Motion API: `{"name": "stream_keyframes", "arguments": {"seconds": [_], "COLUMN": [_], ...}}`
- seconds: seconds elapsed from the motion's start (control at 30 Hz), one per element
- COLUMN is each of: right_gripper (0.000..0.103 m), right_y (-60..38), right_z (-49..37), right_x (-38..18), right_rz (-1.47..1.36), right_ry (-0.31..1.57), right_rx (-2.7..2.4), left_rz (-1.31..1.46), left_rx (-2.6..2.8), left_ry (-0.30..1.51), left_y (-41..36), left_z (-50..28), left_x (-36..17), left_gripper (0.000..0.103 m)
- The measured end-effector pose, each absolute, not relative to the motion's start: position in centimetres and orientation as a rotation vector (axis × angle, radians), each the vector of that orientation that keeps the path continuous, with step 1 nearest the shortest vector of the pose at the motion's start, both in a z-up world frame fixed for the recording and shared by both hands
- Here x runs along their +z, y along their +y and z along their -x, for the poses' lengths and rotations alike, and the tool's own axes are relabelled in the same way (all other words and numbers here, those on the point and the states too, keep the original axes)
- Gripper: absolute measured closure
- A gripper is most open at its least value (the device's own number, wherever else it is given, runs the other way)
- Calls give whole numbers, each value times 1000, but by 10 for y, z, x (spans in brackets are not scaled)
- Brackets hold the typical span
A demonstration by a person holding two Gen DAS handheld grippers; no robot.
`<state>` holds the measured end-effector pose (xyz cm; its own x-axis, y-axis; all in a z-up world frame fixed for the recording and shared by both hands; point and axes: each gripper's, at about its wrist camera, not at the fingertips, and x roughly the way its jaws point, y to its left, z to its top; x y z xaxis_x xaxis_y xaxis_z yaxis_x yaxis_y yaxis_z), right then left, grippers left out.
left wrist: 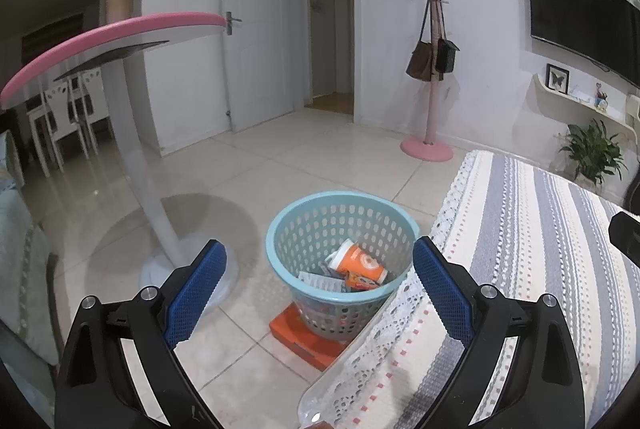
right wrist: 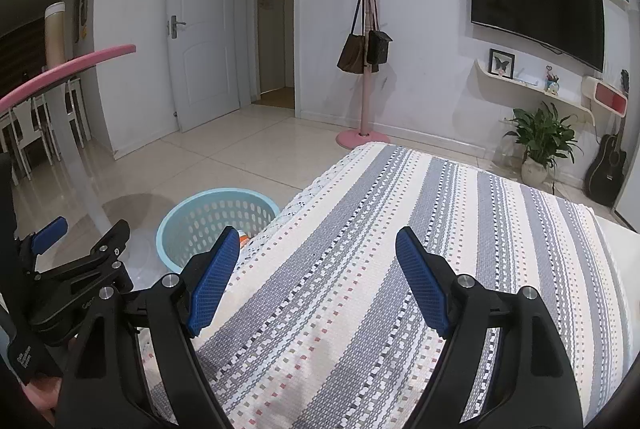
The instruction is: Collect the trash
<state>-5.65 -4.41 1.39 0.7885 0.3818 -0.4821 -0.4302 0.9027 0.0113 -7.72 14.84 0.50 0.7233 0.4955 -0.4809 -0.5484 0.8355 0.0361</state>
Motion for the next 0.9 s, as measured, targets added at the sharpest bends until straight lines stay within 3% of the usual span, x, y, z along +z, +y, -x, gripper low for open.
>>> {"name": "stream_keyframes", "arguments": {"seconds": [0.9], "right_gripper": [27], "right_y": [-42], "right_z": [56], "right_x": [10], "right_rz": [96], "right_ry": [508], "right_rx": [447], "left_rz": [125], "left_rx": [557], "left_ry": [525], "left_y": [151], "left_z": [72], "left_x": [3], "left_gripper": [11]}}
